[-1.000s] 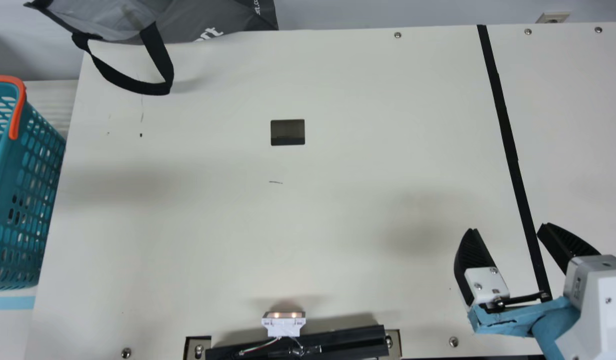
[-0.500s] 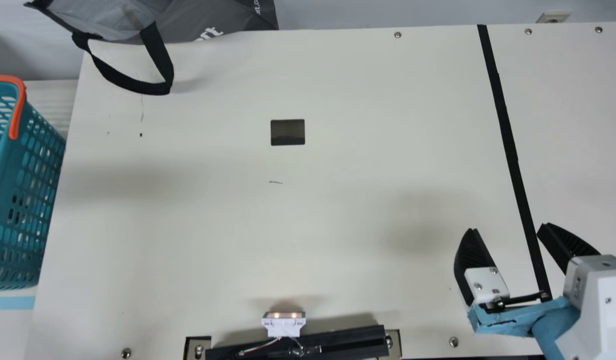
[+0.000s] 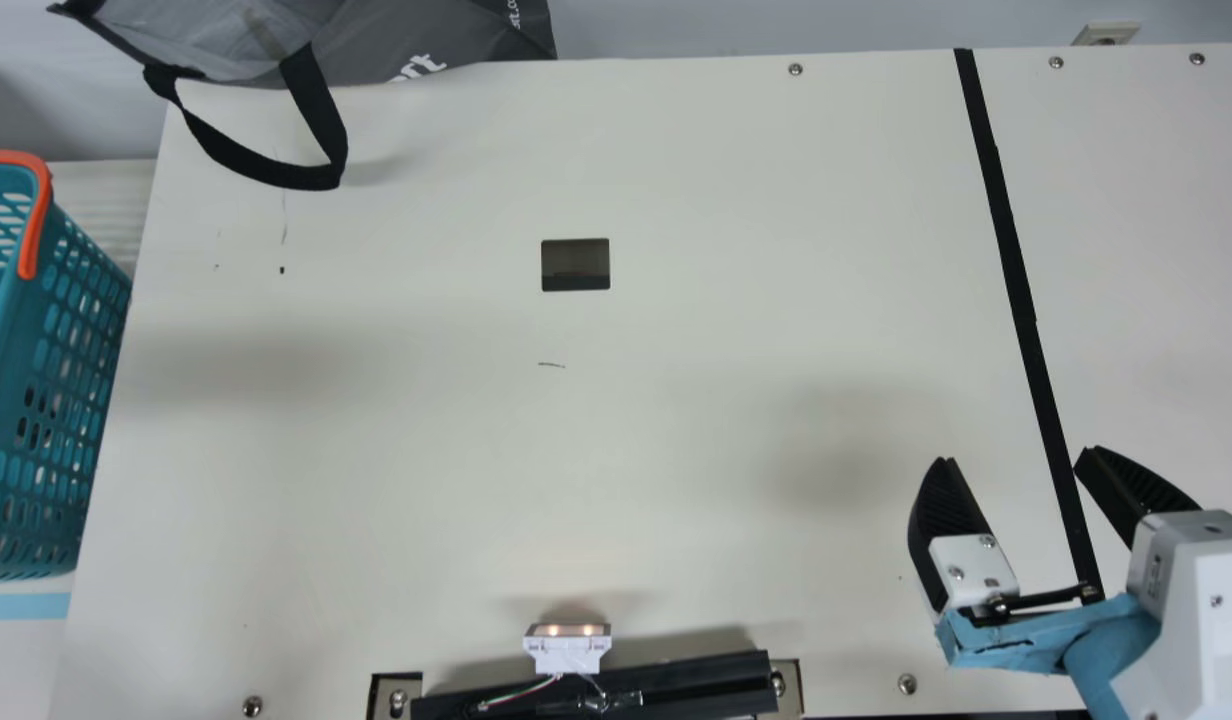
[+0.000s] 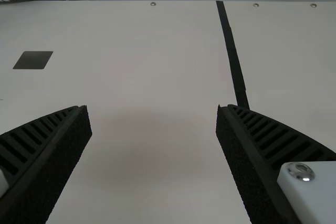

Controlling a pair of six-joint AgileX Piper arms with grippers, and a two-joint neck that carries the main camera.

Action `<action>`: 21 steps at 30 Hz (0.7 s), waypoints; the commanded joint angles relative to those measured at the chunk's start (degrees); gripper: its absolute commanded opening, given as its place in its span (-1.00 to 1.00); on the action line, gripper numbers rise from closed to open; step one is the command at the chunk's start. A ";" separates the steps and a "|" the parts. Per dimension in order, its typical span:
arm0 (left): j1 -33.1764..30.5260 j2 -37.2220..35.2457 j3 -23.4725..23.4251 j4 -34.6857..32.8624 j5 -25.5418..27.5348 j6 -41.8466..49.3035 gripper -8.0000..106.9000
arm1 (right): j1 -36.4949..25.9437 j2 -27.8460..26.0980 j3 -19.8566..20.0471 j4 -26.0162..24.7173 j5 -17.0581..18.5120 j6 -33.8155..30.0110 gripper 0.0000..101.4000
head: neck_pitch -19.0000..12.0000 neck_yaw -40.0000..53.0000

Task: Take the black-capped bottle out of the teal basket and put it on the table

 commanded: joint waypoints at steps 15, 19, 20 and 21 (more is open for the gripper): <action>2.91 -0.35 -0.57 5.06 0.62 -2.50 -0.86 | 0.00 0.00 0.00 0.00 0.00 0.00 0.79 | -0.21 0.47; 3.64 -0.24 -0.81 5.53 0.85 -2.56 -0.86 | 0.00 0.00 0.00 0.00 -0.06 0.00 0.79 | -0.21 0.47; 3.82 -0.27 -0.81 5.62 0.93 -2.57 -0.86 | 0.00 0.00 0.00 0.00 -0.06 0.00 0.79 | -0.21 0.47; 3.98 -0.32 -0.78 5.67 1.00 -2.54 -0.86 | 0.00 0.00 0.00 0.00 -0.06 0.00 0.79 | -0.21 0.47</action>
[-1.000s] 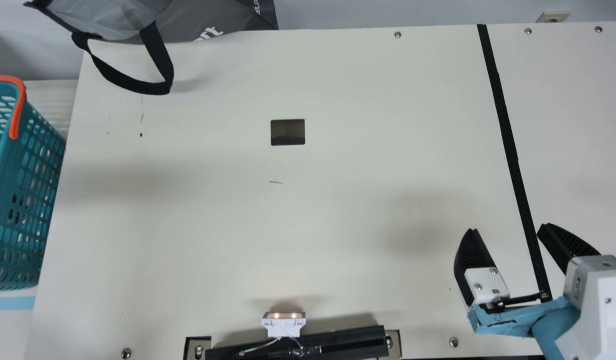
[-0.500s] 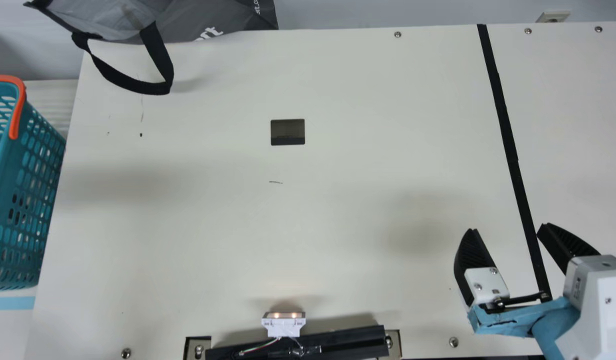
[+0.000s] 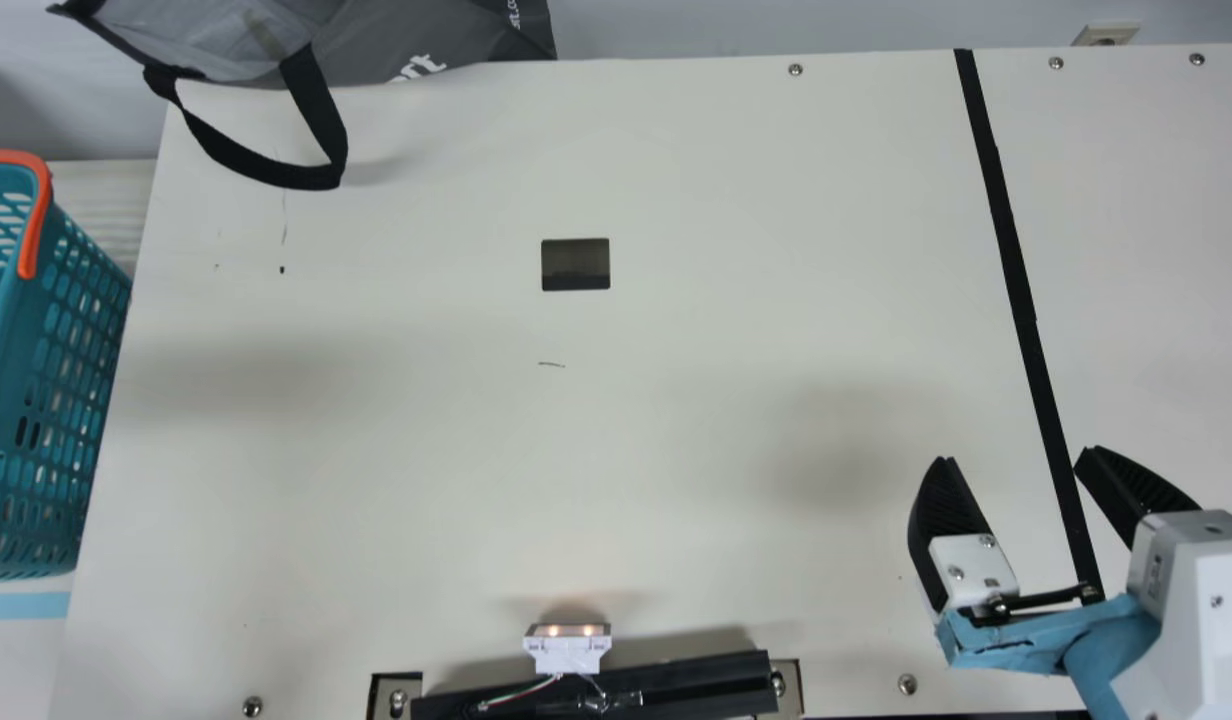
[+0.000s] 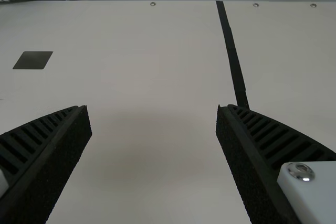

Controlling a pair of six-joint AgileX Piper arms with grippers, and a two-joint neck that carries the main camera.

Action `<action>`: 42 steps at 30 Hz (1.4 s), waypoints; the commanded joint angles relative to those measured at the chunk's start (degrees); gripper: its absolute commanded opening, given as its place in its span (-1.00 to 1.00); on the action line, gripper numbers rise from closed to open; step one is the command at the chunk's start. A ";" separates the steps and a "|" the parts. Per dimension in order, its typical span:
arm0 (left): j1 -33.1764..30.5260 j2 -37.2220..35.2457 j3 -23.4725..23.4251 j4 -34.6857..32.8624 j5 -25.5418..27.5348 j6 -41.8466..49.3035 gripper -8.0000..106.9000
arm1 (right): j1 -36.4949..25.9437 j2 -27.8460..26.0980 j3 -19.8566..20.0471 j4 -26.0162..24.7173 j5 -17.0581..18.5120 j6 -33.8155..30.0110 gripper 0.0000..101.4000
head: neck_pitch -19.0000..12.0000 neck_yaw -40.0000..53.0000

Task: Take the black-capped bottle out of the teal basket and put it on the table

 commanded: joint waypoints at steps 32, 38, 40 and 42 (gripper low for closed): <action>-3.55 -18.01 1.84 5.33 7.56 -7.24 -0.86 | 0.00 0.00 0.00 0.00 0.00 0.00 0.79 | -0.21 0.18; -3.91 -21.98 0.37 8.19 9.90 -11.09 -0.86 | 0.00 0.00 0.00 0.00 0.06 0.00 0.79 | -0.21 0.18; -3.90 -23.10 -0.20 9.02 10.69 -12.22 -0.86 | 0.00 0.00 0.00 0.00 0.00 0.00 0.79 | -0.21 0.18; -3.83 -24.15 -0.76 9.72 11.52 -13.21 -0.86 | 0.00 0.00 0.00 0.00 0.00 0.00 0.79 | -0.21 0.18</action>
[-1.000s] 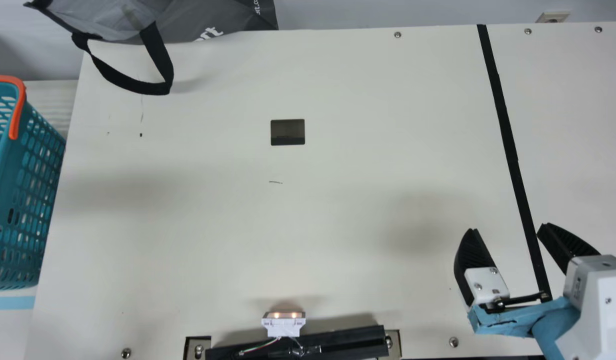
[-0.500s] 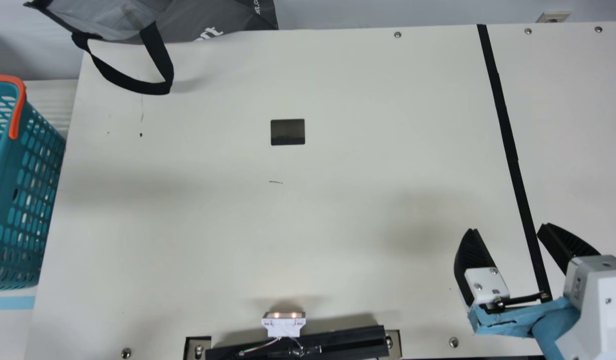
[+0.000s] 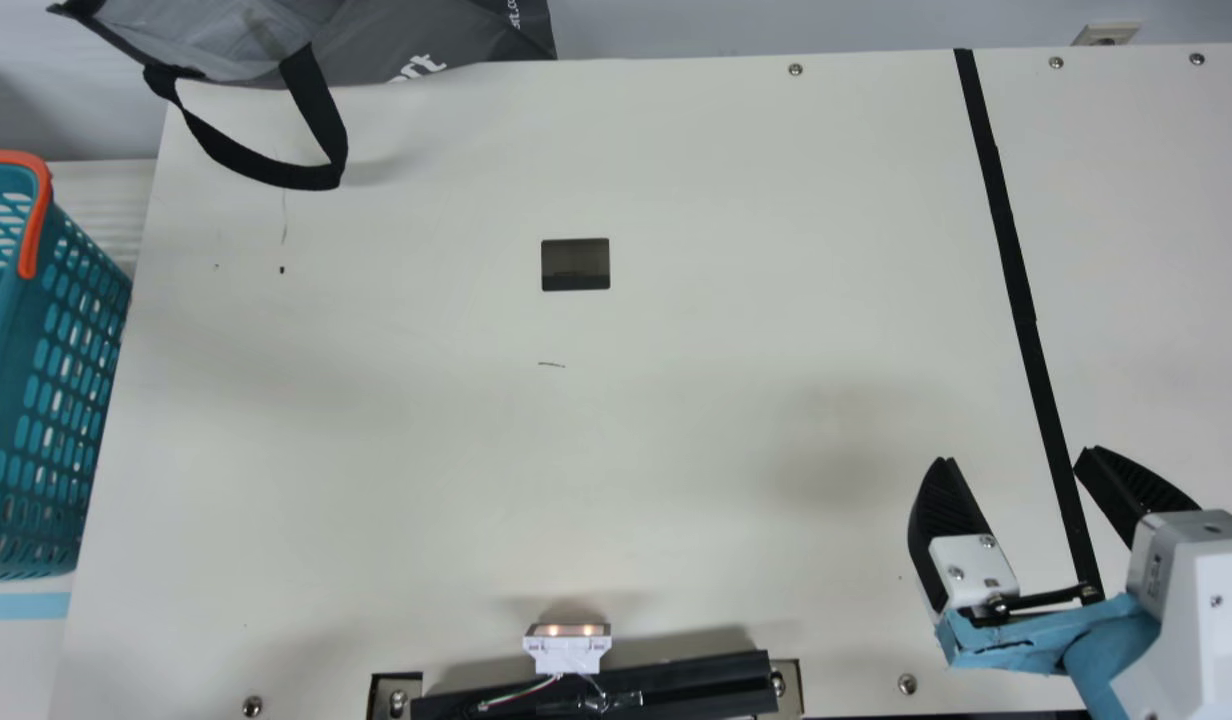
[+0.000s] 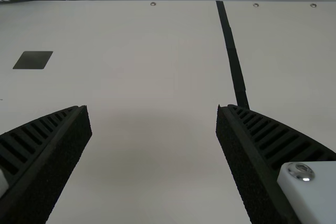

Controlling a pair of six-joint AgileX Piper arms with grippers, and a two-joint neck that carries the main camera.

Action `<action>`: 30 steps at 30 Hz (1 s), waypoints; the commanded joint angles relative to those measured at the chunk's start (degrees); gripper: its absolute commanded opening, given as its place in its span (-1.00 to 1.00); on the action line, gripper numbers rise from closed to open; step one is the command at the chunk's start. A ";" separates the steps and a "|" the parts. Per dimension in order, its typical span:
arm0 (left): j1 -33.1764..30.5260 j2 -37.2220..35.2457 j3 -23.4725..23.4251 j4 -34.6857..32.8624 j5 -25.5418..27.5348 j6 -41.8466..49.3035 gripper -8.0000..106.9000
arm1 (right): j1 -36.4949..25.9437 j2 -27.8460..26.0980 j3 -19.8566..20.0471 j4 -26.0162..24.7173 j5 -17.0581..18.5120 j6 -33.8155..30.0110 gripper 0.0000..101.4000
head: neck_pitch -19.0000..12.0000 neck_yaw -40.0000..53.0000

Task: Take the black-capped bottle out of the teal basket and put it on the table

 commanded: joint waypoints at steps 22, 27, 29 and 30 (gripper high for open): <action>-4.26 -9.34 -4.43 4.86 8.12 -10.57 -0.86 | 0.00 0.00 0.00 0.00 0.00 0.00 0.79 | -0.21 0.47; -8.90 -11.52 -3.45 6.96 7.49 -13.83 -0.86 | 0.00 0.00 0.00 0.00 0.00 0.00 0.79 | -0.21 0.47; -11.24 -12.37 -2.81 8.05 6.85 -15.34 -0.86 | 0.00 0.00 0.00 0.00 0.00 0.00 0.79 | -0.21 0.47; -12.42 -12.77 -2.49 8.64 6.50 -16.18 -0.86 | 0.00 0.00 0.00 0.00 0.00 0.00 0.79 | -0.21 0.47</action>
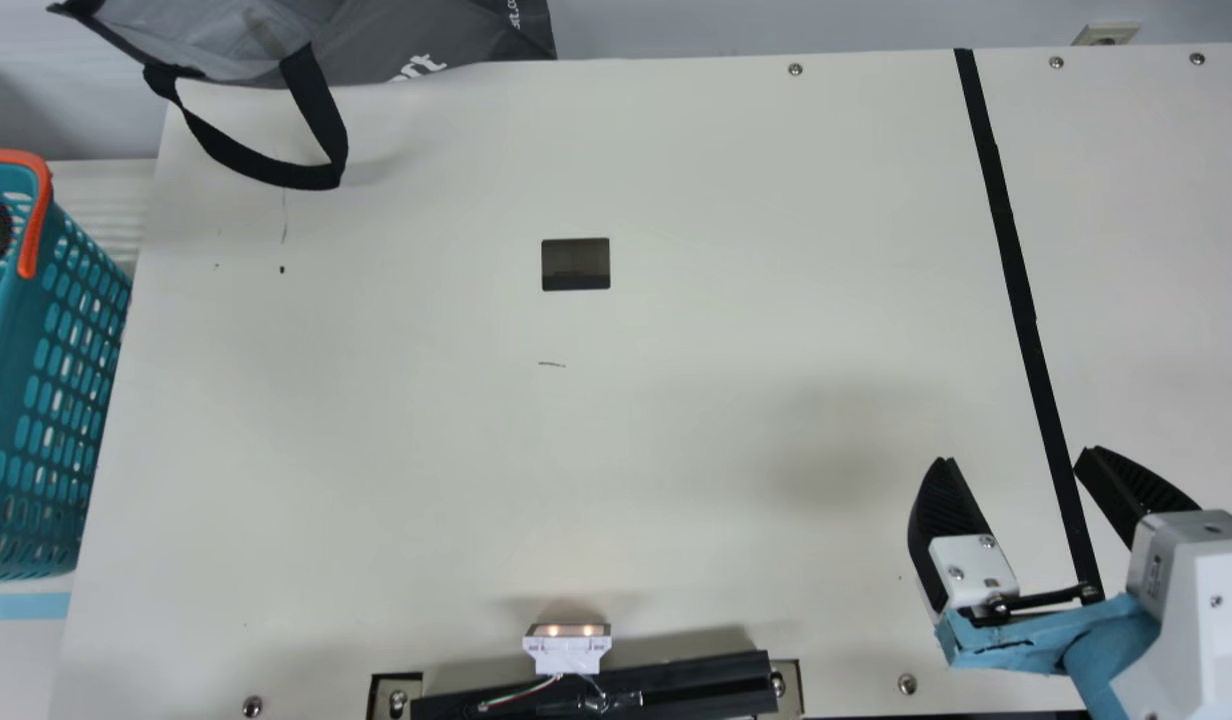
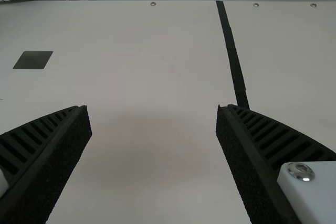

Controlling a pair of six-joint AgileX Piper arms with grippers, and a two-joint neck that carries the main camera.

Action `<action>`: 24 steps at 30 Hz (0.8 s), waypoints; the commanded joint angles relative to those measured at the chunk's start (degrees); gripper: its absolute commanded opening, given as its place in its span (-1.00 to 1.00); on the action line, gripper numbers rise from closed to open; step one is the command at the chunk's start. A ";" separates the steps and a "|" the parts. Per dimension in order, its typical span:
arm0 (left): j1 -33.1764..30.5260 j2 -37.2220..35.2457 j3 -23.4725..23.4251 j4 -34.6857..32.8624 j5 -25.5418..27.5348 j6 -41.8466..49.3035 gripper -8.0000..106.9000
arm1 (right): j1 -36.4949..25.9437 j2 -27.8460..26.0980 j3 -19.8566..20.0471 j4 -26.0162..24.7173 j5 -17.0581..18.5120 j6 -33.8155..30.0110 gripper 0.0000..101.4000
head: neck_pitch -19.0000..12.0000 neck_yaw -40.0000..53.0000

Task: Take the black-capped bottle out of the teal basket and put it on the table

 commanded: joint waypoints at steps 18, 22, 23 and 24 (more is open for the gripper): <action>-26.74 -3.55 3.84 16.48 -8.11 -20.79 -0.86 | 0.00 0.00 0.00 0.00 0.00 0.00 0.79 | -0.21 0.47; -31.72 -2.70 3.60 20.79 -9.67 -25.70 -0.86 | 0.00 0.00 0.00 0.00 0.00 0.00 0.79 | -0.21 0.47; -32.87 -2.52 3.53 21.85 -9.95 -26.89 -0.86 | 0.00 0.00 0.00 0.00 0.00 0.00 0.79 | -0.21 0.47; -34.05 -2.30 3.44 23.02 -10.25 -28.22 -0.86 | 0.00 0.00 0.00 0.00 0.00 0.00 0.79 | -0.21 0.47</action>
